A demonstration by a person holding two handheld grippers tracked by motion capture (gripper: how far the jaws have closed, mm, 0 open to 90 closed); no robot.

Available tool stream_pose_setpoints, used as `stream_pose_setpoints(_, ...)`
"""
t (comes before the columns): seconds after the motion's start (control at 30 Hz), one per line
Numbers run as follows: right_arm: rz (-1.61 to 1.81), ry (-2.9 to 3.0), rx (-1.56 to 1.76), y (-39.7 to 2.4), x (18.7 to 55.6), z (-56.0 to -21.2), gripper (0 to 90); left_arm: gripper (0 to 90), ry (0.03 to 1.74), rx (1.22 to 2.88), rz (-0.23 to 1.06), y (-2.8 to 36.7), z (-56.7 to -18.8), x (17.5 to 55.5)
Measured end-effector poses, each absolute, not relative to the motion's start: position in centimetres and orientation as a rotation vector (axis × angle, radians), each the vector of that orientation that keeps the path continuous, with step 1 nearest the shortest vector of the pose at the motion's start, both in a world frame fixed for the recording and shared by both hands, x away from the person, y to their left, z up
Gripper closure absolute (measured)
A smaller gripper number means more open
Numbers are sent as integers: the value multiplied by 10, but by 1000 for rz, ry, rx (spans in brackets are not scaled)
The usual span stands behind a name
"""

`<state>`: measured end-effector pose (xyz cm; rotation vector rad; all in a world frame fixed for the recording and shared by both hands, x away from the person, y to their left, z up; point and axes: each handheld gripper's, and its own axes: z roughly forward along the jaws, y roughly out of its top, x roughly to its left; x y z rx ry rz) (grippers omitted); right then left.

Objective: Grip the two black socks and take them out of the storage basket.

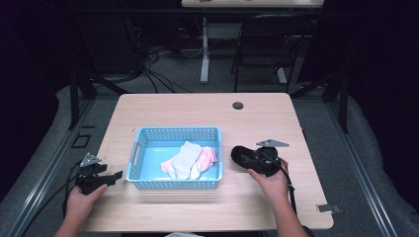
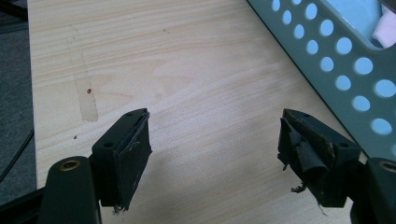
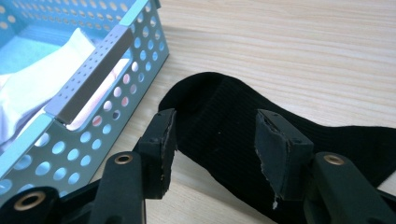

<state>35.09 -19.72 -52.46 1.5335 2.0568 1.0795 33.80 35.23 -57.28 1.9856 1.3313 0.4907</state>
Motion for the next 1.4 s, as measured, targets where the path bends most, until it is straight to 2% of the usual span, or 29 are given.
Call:
stream_pose_setpoints(0.87, 1055, 2199, 1344, -153, 344, -539, 499, 251, 1330, 1990, 490, 352, -573, 338)
stream_pose_setpoints(1.4, 1035, 2153, 1358, -159, 346, -538, 498, 251, 1328, 1983, 487, 352, -572, 338)
